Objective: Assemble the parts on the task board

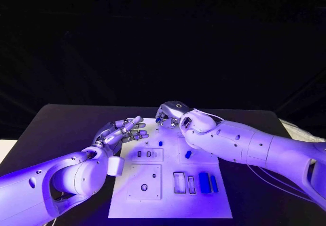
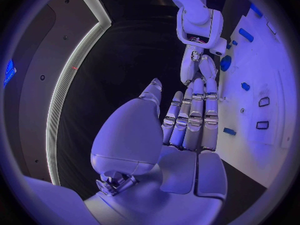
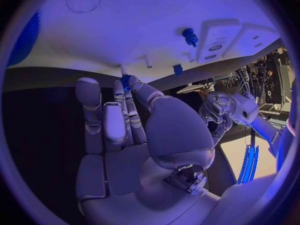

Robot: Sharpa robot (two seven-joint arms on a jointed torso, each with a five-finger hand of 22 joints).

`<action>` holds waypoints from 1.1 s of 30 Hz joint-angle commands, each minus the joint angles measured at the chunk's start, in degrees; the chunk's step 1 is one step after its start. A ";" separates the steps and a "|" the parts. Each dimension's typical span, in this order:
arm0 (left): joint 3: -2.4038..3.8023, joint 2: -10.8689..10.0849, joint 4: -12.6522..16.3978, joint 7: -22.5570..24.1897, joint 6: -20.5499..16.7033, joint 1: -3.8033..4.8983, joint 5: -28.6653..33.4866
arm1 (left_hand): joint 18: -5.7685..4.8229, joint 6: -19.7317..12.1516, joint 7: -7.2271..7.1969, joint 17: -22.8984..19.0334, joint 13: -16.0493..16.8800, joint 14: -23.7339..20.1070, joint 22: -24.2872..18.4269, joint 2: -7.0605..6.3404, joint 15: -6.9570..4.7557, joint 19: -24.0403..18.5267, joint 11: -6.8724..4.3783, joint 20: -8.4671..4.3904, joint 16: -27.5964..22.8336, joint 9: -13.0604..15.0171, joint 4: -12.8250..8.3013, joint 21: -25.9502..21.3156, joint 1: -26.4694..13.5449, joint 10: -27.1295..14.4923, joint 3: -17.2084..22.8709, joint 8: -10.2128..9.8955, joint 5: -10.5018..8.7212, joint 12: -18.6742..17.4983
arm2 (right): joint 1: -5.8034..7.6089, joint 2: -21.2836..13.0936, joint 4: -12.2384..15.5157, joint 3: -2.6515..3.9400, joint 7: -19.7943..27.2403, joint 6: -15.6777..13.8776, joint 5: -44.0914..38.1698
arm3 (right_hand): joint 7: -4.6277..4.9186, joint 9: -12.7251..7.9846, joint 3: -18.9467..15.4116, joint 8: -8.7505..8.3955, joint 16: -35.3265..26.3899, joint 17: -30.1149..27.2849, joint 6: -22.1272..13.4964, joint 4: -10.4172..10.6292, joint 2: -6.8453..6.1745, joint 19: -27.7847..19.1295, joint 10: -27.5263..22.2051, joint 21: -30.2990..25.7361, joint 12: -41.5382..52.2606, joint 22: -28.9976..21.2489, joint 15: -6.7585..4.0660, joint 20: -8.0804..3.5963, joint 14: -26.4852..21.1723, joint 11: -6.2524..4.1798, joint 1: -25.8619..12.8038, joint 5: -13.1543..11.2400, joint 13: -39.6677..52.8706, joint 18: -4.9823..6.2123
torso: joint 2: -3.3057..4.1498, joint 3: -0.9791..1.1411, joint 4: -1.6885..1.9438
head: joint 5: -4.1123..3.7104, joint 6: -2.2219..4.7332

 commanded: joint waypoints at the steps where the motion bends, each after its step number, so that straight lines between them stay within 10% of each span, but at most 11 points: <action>1: 0.05 0.10 0.07 0.21 1.26 0.08 -0.49 | 0.43 -0.19 0.43 0.05 -0.08 -0.30 0.06 0.61 0.16 0.17 0.29 0.07 -0.36 -0.05 -0.44 0.25 0.09 -0.04 0.06 -0.18 -0.08 -0.31 | -0.32 -0.23 -0.25 -0.22 -2.93 2.67 -2.98 | 0.33 0.93 0.40 0.26 0.22 0.09 0.12 0.03 -0.15 -0.29 -0.25 0.36 -0.22 0.08 0.08 0.22 2.08 0.10 0.24 0.27 -0.06 -0.44 | 0.13 0.00 0.01 | -0.05 -0.05; 33: 0.05 -0.10 -0.27 0.06 1.42 0.08 -0.51 | 0.43 -0.20 0.41 0.10 -0.07 -0.33 0.06 0.64 0.18 0.13 0.30 0.08 -0.43 -0.04 -0.55 0.24 0.12 -0.07 0.03 -0.21 -0.08 -0.37 | -0.55 -3.57 4.13 0.03 -3.59 -0.87 -4.13 | 0.23 1.11 0.49 0.34 0.59 0.44 0.40 0.50 -0.84 -0.43 -0.01 0.79 -0.06 0.41 0.11 0.38 2.08 0.05 -0.10 0.46 0.04 -0.41 | 0.42 -0.17 0.39 | -0.13 -0.39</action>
